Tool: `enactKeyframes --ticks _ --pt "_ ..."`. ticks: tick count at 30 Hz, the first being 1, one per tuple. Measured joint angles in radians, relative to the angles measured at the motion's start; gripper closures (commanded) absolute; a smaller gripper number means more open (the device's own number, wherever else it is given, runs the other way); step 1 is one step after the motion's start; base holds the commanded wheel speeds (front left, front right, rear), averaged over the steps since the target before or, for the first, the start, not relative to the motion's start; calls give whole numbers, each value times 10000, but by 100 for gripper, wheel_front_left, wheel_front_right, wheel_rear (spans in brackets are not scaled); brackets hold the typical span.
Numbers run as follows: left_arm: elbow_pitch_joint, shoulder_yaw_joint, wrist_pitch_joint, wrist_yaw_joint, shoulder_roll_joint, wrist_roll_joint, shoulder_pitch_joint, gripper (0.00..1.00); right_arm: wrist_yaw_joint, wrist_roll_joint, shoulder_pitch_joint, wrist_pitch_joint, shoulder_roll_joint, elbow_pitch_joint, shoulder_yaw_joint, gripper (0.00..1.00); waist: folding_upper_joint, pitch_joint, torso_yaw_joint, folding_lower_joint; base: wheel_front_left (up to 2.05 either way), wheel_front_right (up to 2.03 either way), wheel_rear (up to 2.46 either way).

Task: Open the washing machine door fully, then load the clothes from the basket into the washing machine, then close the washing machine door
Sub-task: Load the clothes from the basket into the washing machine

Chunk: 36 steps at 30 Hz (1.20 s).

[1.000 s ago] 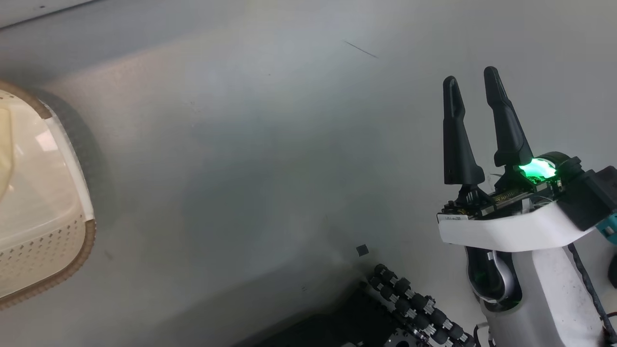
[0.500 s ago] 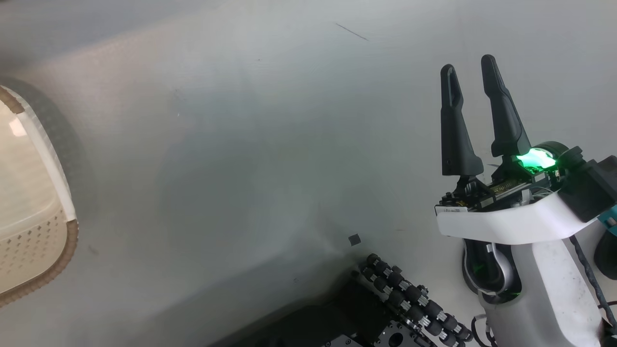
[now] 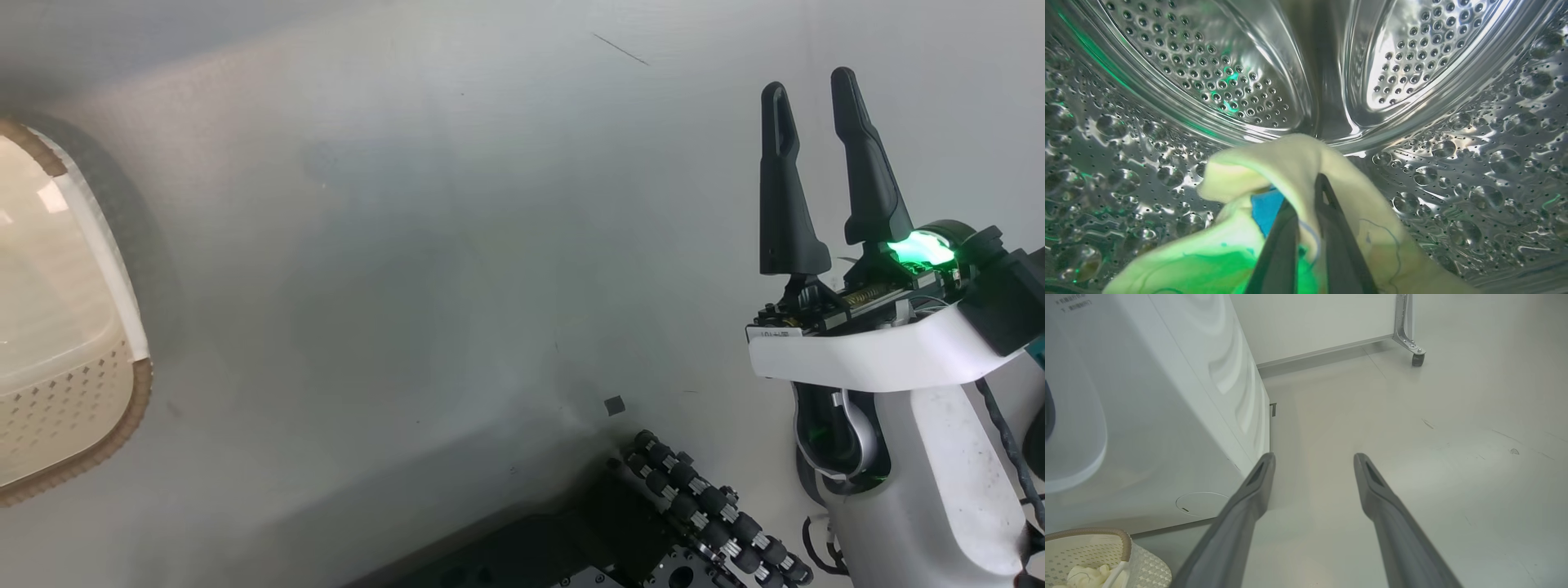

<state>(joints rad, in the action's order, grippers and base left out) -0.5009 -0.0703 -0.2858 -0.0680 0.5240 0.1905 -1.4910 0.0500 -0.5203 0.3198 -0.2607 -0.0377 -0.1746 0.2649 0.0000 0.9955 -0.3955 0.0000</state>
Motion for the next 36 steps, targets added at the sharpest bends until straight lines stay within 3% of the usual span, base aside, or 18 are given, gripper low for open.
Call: enactKeyframes --ticks 3,4,5,6,16,33,36 --pt "-180 12 15 -81 -58 119 7 100 2 0 12 0 -2 98 -25 0 0 -74 98 0 0 0 0" --pt "-240 6 109 -82 -48 117 15 67 4 0 18 0 -2 140 -27 0 0 -112 125 0 0 0 0" --pt "-286 -2 228 -82 -36 117 34 67 4 0 27 0 -2 174 -27 0 0 -155 149 0 0 0 0" --pt "-326 -8 359 -88 -25 115 63 1 4 0 47 0 -2 207 -25 0 0 -204 171 0 0 0 0" --pt "-554 -332 1979 -88 -109 217 1198 0 12 221 254 0 -10 497 -291 0 0 -902 311 0 0 0 0" --pt "-132 -642 5382 -151 -1860 738 5300 0 -6 1469 -315 0 -23 1078 -1262 0 0 -2568 962 -1 0 0 0" --pt "167 -617 5524 -56 -2288 742 6020 0 4 1687 -475 0 -21 1170 -1289 0 0 -2849 1194 -1 0 0 0"
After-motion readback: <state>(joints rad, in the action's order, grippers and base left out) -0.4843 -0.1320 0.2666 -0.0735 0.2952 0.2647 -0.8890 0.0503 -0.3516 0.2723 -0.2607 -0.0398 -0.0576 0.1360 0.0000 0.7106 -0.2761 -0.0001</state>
